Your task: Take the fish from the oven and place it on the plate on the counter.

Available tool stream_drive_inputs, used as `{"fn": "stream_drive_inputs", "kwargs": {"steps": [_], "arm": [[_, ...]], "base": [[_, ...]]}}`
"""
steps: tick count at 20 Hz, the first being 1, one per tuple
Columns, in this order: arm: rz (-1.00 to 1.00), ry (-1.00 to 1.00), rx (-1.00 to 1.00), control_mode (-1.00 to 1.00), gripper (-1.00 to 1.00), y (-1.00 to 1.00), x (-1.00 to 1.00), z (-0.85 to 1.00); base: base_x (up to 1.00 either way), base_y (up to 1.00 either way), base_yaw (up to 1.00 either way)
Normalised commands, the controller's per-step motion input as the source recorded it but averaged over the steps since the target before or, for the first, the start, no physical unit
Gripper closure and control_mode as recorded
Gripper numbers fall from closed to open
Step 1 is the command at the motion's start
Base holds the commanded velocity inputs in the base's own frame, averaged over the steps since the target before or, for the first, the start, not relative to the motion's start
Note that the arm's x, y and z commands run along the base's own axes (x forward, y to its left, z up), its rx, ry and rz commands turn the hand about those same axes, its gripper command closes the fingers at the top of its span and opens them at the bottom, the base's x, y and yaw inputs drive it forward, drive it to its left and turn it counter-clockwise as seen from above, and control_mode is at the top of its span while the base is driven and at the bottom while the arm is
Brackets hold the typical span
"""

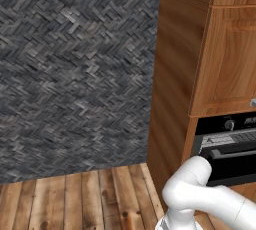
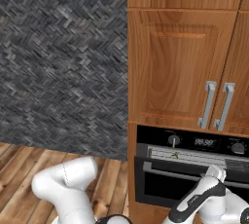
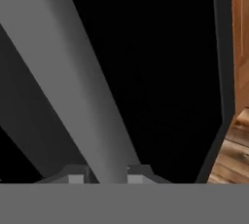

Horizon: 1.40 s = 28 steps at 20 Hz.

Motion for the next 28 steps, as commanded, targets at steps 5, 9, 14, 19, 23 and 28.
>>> {"fn": "stream_drive_inputs", "kwargs": {"steps": [5,9,14,19,23,28], "arm": [[0.00,0.08,0.00,-1.00,1.00,-0.50,-0.92,-0.87],[-0.01,0.00,0.00,-1.00,1.00,-0.57,-1.00,-0.62],[0.00,0.00,0.00,-1.00,1.00,-0.47,-1.00,-0.44],[0.00,-0.05,0.00,-1.00,1.00,-0.43,-0.99,-0.17],[0.00,-0.17,0.00,-1.00,1.00,-0.22,-0.68,0.49],[0.00,-0.16,0.00,-1.00,1.00,-0.01,-0.30,0.92]], "base": [[0.00,0.00,0.00],[0.00,0.00,0.00],[0.00,0.00,0.00],[0.00,0.00,0.00],[0.00,0.00,0.00],[0.00,0.00,0.00]]}}
